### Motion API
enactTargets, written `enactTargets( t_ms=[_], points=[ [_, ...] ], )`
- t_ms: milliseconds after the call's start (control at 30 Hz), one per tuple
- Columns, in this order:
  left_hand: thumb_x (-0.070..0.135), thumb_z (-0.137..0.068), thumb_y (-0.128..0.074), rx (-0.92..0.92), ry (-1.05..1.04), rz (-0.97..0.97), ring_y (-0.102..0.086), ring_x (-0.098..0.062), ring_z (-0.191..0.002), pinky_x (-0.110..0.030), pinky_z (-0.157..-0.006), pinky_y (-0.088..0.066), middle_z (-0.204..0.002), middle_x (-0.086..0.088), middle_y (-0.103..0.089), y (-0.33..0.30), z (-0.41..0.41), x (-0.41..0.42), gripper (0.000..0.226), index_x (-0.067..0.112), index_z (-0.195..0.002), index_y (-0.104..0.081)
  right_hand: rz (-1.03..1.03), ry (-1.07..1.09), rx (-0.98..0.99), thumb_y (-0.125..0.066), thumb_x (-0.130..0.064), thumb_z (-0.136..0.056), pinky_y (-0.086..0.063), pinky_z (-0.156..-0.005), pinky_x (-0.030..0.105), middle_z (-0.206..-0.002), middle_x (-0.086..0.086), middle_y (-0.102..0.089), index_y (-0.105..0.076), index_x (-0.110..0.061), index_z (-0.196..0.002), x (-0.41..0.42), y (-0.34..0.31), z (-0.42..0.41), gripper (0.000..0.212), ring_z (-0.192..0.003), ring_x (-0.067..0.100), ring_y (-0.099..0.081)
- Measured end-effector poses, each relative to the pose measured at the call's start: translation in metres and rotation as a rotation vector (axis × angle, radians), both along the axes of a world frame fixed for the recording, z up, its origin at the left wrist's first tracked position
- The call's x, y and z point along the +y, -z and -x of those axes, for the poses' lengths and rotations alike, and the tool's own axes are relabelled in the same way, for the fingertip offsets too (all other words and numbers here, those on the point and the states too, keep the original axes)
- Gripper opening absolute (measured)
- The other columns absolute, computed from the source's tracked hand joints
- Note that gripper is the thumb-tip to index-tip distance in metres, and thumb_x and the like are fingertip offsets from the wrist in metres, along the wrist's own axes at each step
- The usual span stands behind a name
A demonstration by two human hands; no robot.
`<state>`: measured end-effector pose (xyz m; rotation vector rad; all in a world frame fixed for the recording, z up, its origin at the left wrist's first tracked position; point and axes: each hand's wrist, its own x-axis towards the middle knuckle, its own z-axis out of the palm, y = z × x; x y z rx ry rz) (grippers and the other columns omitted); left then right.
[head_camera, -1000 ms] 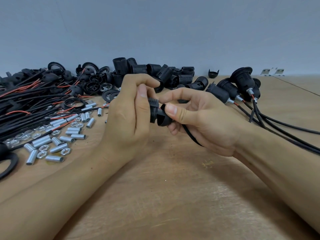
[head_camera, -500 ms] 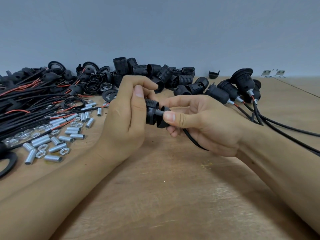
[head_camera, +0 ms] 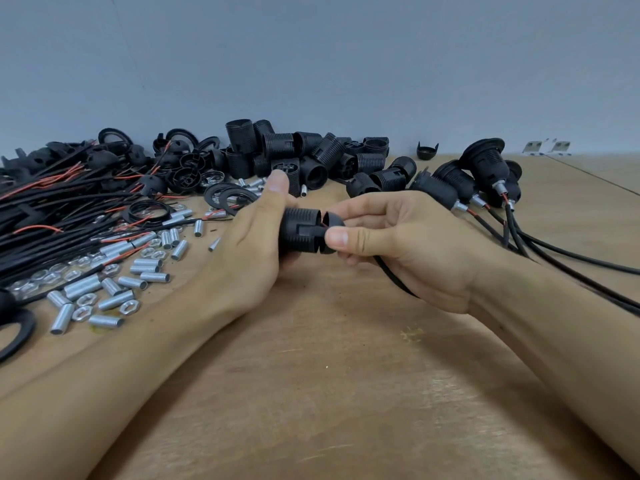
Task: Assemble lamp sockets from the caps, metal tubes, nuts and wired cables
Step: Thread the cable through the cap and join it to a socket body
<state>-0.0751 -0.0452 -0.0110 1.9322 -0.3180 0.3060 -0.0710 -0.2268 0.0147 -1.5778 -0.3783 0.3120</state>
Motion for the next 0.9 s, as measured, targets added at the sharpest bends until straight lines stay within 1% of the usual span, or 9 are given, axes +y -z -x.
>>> enactTargets(
  t_ms=[100,233,300,367,433,533,633,767,900],
  points=[
    [0.042,-0.107,-0.029,0.001,0.001,0.038,-0.035,-0.003,-0.038,-0.012,-0.042,-0.03,-0.045,0.011,-0.037,0.0,0.001,-0.005,0.053,-0.005,-0.091,-0.047,0.032,-0.022,0.039,-0.075,-0.022,-0.064,-0.054,-0.068,0.021,-0.086,0.015,-0.07,-0.073,0.0,-0.1,-0.001,-0.001,0.0,0.042,-0.067,0.011,-0.062],
    [0.044,-0.098,-0.048,0.108,0.089,0.198,-0.03,-0.013,-0.037,-0.023,-0.041,-0.023,-0.042,0.006,-0.039,-0.005,0.002,-0.001,0.038,0.008,-0.085,-0.042,0.013,-0.046,0.016,-0.076,-0.017,-0.064,-0.054,-0.063,0.019,-0.081,0.013,-0.072,-0.074,0.001,-0.096,-0.001,-0.003,0.003,0.037,-0.067,0.013,-0.064],
    [0.042,-0.089,-0.045,0.112,0.085,0.168,-0.03,-0.014,-0.035,-0.023,-0.042,-0.022,-0.039,0.003,-0.04,-0.007,0.003,0.001,0.031,0.012,-0.081,-0.042,0.026,-0.058,0.007,-0.076,-0.018,-0.064,-0.054,-0.064,0.019,-0.08,0.016,-0.072,-0.075,-0.001,-0.094,0.0,-0.003,0.003,0.035,-0.068,0.014,-0.065],
    [0.039,-0.086,-0.035,0.06,-0.001,0.085,-0.036,-0.008,-0.036,-0.02,-0.04,-0.029,-0.04,0.005,-0.042,-0.005,0.004,-0.003,0.026,0.015,-0.083,-0.046,0.06,-0.054,-0.002,-0.076,-0.021,-0.063,-0.055,-0.064,0.018,-0.079,0.017,-0.072,-0.075,-0.001,-0.092,0.001,-0.002,0.005,0.035,-0.066,0.014,-0.066],
    [0.039,-0.085,-0.028,0.016,-0.108,0.025,-0.043,-0.007,-0.046,-0.022,-0.047,-0.033,-0.049,0.007,-0.046,-0.001,0.004,-0.006,0.03,0.022,-0.091,-0.052,0.09,-0.038,-0.03,-0.076,-0.022,-0.064,-0.055,-0.063,0.019,-0.073,0.014,-0.072,-0.076,-0.003,-0.091,0.002,0.0,0.006,0.033,-0.063,0.012,-0.066],
    [0.039,-0.085,-0.024,-0.042,-0.206,0.024,-0.046,-0.016,-0.062,-0.032,-0.056,-0.032,-0.064,0.004,-0.046,0.001,0.007,-0.01,0.034,0.024,-0.094,-0.053,0.145,-0.011,-0.124,-0.078,-0.021,-0.07,-0.057,-0.065,0.02,-0.073,0.01,-0.074,-0.076,-0.01,-0.089,0.003,-0.001,0.008,0.022,-0.065,0.013,-0.069],
    [0.038,-0.087,-0.024,-0.086,-0.252,-0.007,-0.047,-0.012,-0.063,-0.029,-0.057,-0.033,-0.067,0.008,-0.046,0.003,0.01,-0.012,0.028,0.029,-0.091,-0.05,0.197,-0.011,-0.202,-0.077,-0.013,-0.077,-0.058,-0.067,0.021,-0.075,0.009,-0.075,-0.076,-0.013,-0.089,0.003,-0.001,0.009,0.012,-0.067,0.013,-0.071],
    [0.037,-0.086,-0.028,-0.079,-0.276,0.077,-0.044,-0.017,-0.062,-0.031,-0.055,-0.032,-0.067,0.008,-0.044,0.005,0.011,-0.014,0.023,0.027,-0.087,-0.049,0.214,0.004,-0.274,-0.078,-0.018,-0.074,-0.06,-0.067,0.025,-0.074,0.01,-0.074,-0.075,-0.017,-0.087,0.004,-0.001,0.013,0.013,-0.064,0.013,-0.07],
    [0.039,-0.085,-0.029,-0.055,-0.305,0.113,-0.044,-0.017,-0.062,-0.032,-0.055,-0.032,-0.064,0.01,-0.043,0.005,0.011,-0.016,0.022,0.025,-0.084,-0.046,0.246,0.025,-0.323,-0.076,-0.015,-0.081,-0.06,-0.068,0.028,-0.074,0.009,-0.073,-0.074,-0.012,-0.091,0.005,0.001,0.013,0.011,-0.064,0.013,-0.07]
  ],
)
